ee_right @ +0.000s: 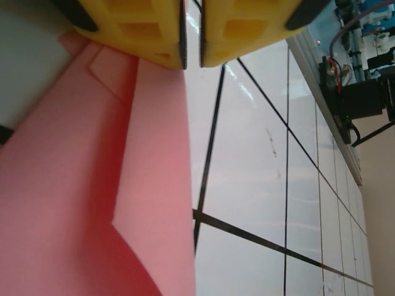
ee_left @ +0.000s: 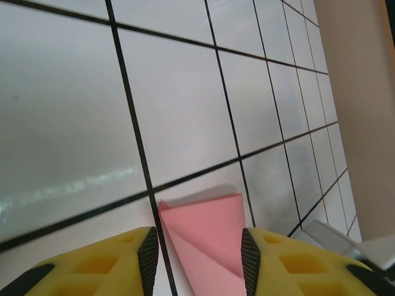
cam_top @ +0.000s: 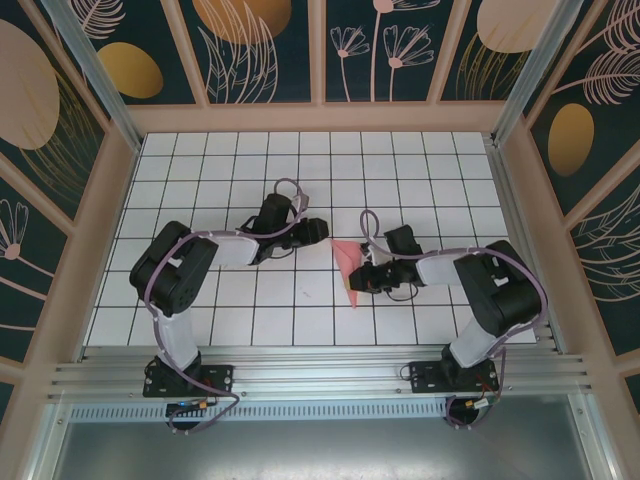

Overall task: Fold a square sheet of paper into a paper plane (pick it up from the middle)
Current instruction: Fold the wing for the fifth time at the center of the table.

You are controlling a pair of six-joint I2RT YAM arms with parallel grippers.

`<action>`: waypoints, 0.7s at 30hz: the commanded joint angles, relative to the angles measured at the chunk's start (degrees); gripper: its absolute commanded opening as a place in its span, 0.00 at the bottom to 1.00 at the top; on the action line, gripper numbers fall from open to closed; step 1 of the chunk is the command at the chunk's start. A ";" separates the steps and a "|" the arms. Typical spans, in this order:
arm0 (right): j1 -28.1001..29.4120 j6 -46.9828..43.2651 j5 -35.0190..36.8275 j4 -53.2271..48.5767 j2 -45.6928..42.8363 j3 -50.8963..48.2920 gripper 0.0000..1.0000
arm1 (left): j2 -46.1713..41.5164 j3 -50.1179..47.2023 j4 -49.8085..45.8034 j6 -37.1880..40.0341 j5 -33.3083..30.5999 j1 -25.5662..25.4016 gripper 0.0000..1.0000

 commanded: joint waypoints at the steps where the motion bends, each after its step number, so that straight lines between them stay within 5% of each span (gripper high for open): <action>1: 0.88 1.28 3.76 -1.06 -8.02 2.83 0.30 | -2.03 -2.46 1.51 -3.04 2.30 -1.24 0.44; 8: 0.00 4.67 24.42 -8.71 -20.68 1.35 0.38 | -3.29 -4.42 0.14 -3.82 -0.35 -3.01 0.48; 21: -0.73 10.87 31.08 -4.73 -23.47 -3.70 0.42 | -5.14 -5.13 -6.53 -2.99 -5.07 -6.91 0.51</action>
